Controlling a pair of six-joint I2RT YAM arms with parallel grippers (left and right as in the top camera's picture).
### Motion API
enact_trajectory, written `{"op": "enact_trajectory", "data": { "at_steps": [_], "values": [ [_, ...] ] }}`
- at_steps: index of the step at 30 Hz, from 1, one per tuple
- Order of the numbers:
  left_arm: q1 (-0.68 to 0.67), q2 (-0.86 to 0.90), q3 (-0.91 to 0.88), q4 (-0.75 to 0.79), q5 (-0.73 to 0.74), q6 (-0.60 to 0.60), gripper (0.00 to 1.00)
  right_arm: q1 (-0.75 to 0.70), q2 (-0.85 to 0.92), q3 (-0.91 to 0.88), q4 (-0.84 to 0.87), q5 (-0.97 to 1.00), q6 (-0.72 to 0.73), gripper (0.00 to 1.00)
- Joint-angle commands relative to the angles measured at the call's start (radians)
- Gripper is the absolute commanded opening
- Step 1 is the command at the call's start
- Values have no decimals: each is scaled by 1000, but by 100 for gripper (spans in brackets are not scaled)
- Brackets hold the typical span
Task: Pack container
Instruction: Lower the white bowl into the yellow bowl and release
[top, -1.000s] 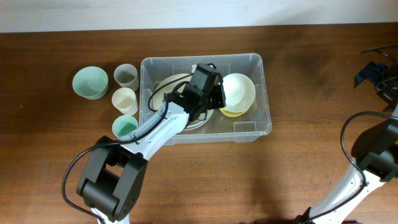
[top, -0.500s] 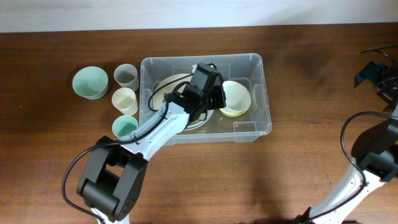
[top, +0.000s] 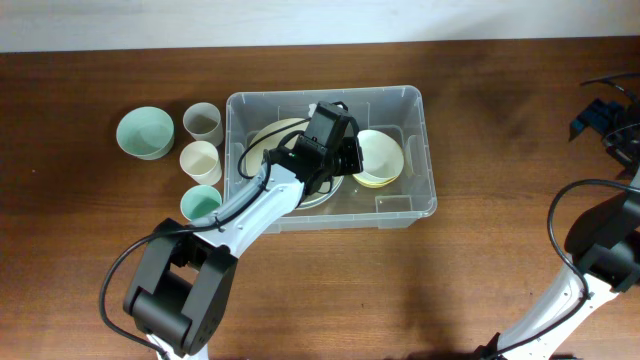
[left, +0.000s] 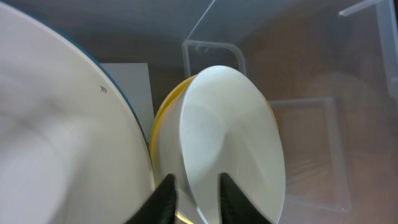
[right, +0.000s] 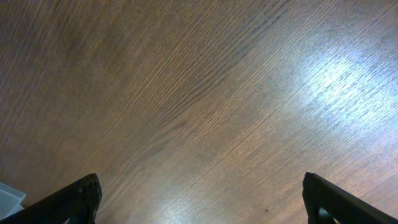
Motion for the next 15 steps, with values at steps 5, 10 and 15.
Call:
{"op": "enact_trajectory", "data": {
  "at_steps": [5, 10, 15],
  "values": [
    [-3, 22, 13, 2, -10, 14, 1, -1, -31, -4, 1, 2, 5, 99],
    [-3, 40, 13, 0, -10, 14, 1, -1, -31, -4, 1, 2, 5, 99],
    [-2, 51, 13, 1, -10, 14, 1, -1, -31, -4, 1, 2, 5, 99]
  ]
}}
